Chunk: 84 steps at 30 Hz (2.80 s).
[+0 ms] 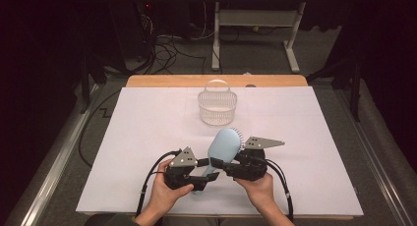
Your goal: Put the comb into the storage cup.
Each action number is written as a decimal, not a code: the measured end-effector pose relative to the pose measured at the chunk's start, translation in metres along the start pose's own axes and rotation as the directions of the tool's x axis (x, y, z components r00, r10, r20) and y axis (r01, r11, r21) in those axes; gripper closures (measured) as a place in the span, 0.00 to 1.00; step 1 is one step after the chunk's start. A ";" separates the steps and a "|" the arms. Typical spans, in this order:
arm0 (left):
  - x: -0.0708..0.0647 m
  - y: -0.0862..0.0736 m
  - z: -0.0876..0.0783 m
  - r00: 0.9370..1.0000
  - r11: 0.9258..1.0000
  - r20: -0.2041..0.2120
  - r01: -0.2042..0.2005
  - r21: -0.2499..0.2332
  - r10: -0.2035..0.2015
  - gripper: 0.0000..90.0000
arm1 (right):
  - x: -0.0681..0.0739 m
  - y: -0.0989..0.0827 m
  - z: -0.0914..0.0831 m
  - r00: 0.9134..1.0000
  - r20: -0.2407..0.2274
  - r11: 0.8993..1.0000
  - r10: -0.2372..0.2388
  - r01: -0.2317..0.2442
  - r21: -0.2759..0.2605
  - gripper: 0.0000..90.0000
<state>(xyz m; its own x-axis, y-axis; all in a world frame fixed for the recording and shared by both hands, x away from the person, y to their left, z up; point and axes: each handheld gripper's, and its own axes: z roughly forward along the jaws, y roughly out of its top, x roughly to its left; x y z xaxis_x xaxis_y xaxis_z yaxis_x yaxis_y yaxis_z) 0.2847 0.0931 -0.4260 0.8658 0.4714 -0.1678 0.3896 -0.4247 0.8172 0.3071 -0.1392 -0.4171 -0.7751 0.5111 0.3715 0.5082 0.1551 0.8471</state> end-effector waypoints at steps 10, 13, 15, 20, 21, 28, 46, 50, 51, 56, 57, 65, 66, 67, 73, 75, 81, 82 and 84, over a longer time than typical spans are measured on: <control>0.002 0.000 -0.001 0.999 1.000 -0.034 0.008 -0.005 -0.008 0.30 | -0.002 0.000 -0.001 1.000 0.011 1.000 0.007 -0.007 0.009 0.62; 0.002 -0.002 -0.001 0.998 1.000 -0.066 0.013 -0.011 -0.013 0.26 | -0.003 0.001 -0.002 1.000 0.015 1.000 0.010 -0.011 0.005 0.62; 0.001 -0.003 -0.002 0.996 1.000 -0.088 0.004 -0.008 -0.005 0.25 | -0.004 0.001 -0.003 1.000 0.014 1.000 0.015 -0.015 0.002 0.62; 0.000 -0.003 -0.004 0.995 1.000 -0.104 0.001 -0.011 -0.002 0.22 | -0.006 0.002 -0.005 1.000 0.018 1.000 0.019 -0.019 0.004 0.62; 0.001 -0.003 -0.005 0.994 1.000 -0.106 -0.001 -0.011 0.000 0.21 | -0.006 0.002 -0.005 1.000 0.020 1.000 0.020 -0.020 0.006 0.62; 0.005 -0.008 -0.015 0.990 1.000 -0.141 0.013 -0.012 -0.015 0.18 | -0.007 0.003 -0.010 0.999 0.030 1.000 0.027 -0.027 0.002 0.61; 0.019 -0.017 -0.035 0.981 0.998 -0.184 0.049 -0.034 -0.054 0.17 | -0.013 0.004 -0.023 0.997 0.066 0.999 0.048 -0.049 0.010 0.62; 0.023 -0.021 -0.041 0.978 0.997 -0.199 0.063 -0.037 -0.069 0.17 | -0.016 0.005 -0.026 0.996 0.077 0.998 0.052 -0.053 0.013 0.62; 0.024 -0.022 -0.042 0.976 0.997 -0.203 0.067 -0.039 -0.074 0.17 | -0.016 0.005 -0.026 0.996 0.077 0.998 0.053 -0.055 0.016 0.62; 0.029 -0.029 -0.049 0.970 0.994 -0.221 0.089 -0.058 -0.099 0.17 | -0.019 0.005 -0.029 0.994 0.088 0.998 0.059 -0.061 0.021 0.62; 0.031 -0.030 -0.051 0.969 0.994 -0.228 0.089 -0.060 -0.100 0.17 | -0.019 0.005 -0.030 0.994 0.089 0.998 0.062 -0.064 0.021 0.62; 0.038 -0.040 -0.062 0.953 0.991 -0.277 0.106 -0.085 -0.125 0.17 | -0.023 0.007 -0.036 0.992 0.099 0.997 0.074 -0.076 0.012 0.62; 0.038 -0.042 -0.063 0.951 0.990 -0.283 0.107 -0.087 -0.127 0.17 | -0.023 0.007 -0.037 0.992 0.101 0.997 0.073 -0.074 0.013 0.62; 0.039 -0.043 -0.064 0.949 0.990 -0.287 0.108 -0.089 -0.129 0.17 | -0.024 0.007 -0.038 0.992 0.102 0.997 0.076 -0.077 0.011 0.62; 0.042 -0.049 -0.069 0.940 0.989 -0.312 0.115 -0.094 -0.139 0.17 | -0.026 0.009 -0.043 0.990 0.118 0.997 0.078 -0.079 0.009 0.62; 0.043 -0.051 -0.071 0.936 0.988 -0.324 0.114 -0.100 -0.140 0.17 | -0.027 0.009 -0.045 0.990 0.122 0.997 0.075 -0.077 0.009 0.62; 0.048 -0.058 -0.076 0.922 0.985 -0.351 0.133 -0.114 -0.165 0.17 | -0.028 0.010 -0.049 0.988 0.139 0.997 0.070 -0.073 0.016 0.62; 0.049 -0.060 -0.077 0.920 0.984 -0.355 0.136 -0.118 -0.169 0.17 | -0.028 0.010 -0.050 0.987 0.141 0.997 0.072 -0.075 0.015 0.62; 0.050 -0.062 -0.079 0.913 0.982 -0.369 0.135 -0.129 -0.174 0.17 | -0.029 0.010 -0.051 0.986 0.147 0.997 0.073 -0.076 0.015 0.62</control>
<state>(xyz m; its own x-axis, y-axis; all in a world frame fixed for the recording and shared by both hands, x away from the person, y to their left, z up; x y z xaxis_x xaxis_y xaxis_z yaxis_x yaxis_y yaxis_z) 0.2791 0.2044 -0.4414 0.6068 0.7894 -0.0925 0.4595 -0.2535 0.8512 0.3156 -0.1959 -0.3998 -0.6721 0.6400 0.3724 0.5715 0.1287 0.8104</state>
